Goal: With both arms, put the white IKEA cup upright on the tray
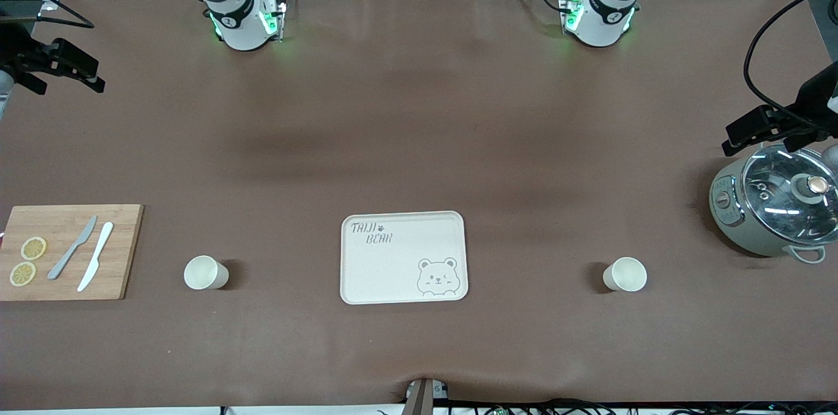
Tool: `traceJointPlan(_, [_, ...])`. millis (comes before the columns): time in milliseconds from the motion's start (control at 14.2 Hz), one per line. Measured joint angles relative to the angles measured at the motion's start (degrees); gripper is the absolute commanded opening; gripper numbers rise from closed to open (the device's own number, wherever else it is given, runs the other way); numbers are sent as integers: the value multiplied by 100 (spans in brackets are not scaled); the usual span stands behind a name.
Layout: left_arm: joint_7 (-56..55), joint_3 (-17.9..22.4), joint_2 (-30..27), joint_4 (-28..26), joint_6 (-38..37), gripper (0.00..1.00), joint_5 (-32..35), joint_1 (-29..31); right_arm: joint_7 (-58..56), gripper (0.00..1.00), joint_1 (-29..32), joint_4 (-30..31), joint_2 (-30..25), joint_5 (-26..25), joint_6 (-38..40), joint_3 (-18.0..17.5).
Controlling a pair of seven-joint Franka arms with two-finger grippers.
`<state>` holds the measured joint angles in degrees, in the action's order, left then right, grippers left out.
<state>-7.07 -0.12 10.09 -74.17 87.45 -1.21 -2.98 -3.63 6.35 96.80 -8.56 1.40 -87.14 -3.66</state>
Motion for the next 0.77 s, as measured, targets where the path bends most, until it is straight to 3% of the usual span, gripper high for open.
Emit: traceJointPlan(773, [2,21,14,-147,0,100,0,158,62,100,0,2,115,0,-17,1])
